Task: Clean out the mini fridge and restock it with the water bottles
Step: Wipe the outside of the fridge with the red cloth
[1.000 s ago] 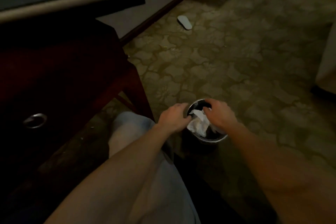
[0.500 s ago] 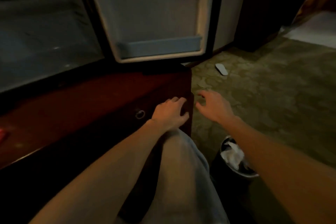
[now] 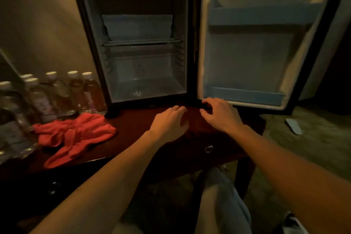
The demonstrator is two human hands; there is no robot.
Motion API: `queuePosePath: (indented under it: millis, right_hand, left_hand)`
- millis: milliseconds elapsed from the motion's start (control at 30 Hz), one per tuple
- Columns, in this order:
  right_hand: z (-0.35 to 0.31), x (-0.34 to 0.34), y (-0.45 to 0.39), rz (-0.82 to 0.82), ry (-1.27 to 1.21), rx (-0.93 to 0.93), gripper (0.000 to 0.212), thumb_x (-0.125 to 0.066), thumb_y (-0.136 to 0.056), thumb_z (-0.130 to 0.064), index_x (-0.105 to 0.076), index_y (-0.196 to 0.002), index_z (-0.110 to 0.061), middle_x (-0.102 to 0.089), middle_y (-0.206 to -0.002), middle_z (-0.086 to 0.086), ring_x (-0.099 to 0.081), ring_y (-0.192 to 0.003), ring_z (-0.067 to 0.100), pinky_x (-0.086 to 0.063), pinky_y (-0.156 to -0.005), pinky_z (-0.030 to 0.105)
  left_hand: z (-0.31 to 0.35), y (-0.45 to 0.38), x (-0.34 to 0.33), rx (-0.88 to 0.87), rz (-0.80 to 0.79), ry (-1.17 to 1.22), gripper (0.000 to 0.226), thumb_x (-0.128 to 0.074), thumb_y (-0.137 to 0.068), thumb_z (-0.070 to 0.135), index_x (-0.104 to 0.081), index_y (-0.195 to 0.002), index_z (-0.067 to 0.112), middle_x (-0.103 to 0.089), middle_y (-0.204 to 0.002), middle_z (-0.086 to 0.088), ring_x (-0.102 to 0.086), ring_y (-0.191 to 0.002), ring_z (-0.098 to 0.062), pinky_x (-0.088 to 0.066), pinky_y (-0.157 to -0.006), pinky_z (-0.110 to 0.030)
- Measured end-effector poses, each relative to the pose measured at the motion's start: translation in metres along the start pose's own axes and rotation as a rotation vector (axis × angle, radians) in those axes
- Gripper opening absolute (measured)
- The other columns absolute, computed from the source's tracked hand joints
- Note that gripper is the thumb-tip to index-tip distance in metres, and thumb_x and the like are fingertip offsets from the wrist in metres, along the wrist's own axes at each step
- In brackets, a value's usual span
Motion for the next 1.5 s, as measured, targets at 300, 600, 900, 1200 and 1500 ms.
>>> queuePosePath:
  millis: [300, 600, 900, 1200, 1500]
  right_hand:
    - [-0.112, -0.042, -0.043, -0.134, -0.089, 0.196, 0.044, -0.054, -0.088, -0.051, -0.054, -0.127, -0.031, -0.062, -0.119, -0.002, -0.057, -0.111, 0.02, -0.048, -0.081, 0.035]
    - [-0.222, -0.105, -0.048, -0.35, -0.155, 0.375, 0.055, -0.059, -0.083, -0.053, -0.048, -0.133, -0.033, -0.059, -0.127, 0.001, -0.054, -0.119, 0.02, -0.046, -0.09, 0.035]
    - [-0.269, -0.165, -0.06, -0.586, -0.285, 0.397, 0.097, -0.071, -0.072, -0.056, -0.021, -0.149, -0.025, -0.052, -0.137, 0.011, -0.047, -0.125, 0.031, -0.044, -0.099, 0.037]
    - [-0.285, -0.193, -0.081, -0.448, -0.568, 0.306, 0.026, -0.07, -0.075, -0.024, -0.065, -0.096, -0.011, -0.068, -0.095, 0.01, -0.062, -0.088, 0.026, -0.038, -0.071, 0.028]
    - [-0.268, -0.156, -0.089, -0.459, -1.308, 0.045, 0.042, -0.071, -0.068, -0.043, -0.058, -0.094, -0.012, -0.064, -0.086, 0.006, -0.061, -0.08, 0.018, -0.05, -0.073, 0.036]
  left_hand:
    - [-0.12, 0.065, 0.047, 0.278, 0.095, -0.174, 0.045, -0.056, -0.084, 0.044, -0.052, -0.123, 0.02, -0.058, -0.117, -0.003, -0.058, -0.109, -0.028, -0.049, -0.083, -0.041]
    - [-0.219, 0.125, 0.058, 0.565, 0.112, -0.257, 0.064, -0.059, -0.079, 0.049, -0.043, -0.137, 0.026, -0.043, -0.145, -0.003, -0.043, -0.131, -0.027, -0.035, -0.106, -0.042]
    - [-0.269, 0.139, 0.035, 0.702, -0.006, -0.235, 0.074, -0.057, -0.081, 0.063, -0.037, -0.139, 0.021, -0.041, -0.141, -0.007, -0.039, -0.127, -0.034, -0.039, -0.102, -0.049]
    - [-0.277, 0.121, 0.037, 0.564, 0.22, -0.192, 0.035, -0.036, -0.09, 0.044, -0.05, -0.106, 0.017, -0.051, -0.111, -0.008, -0.052, -0.102, -0.035, -0.049, -0.074, -0.046]
    - [-0.229, 0.084, 0.076, 0.426, 0.683, 0.069, 0.01, -0.047, -0.1, 0.024, -0.052, -0.102, 0.016, -0.057, -0.097, -0.003, -0.059, -0.087, -0.028, -0.048, -0.066, -0.044]
Point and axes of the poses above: each hand's wrist, its own y-axis away from the middle knuckle, its own x-axis out of the back of the hand, z = x × y, the point moved 3 cm from there along -y, towards the middle knuckle
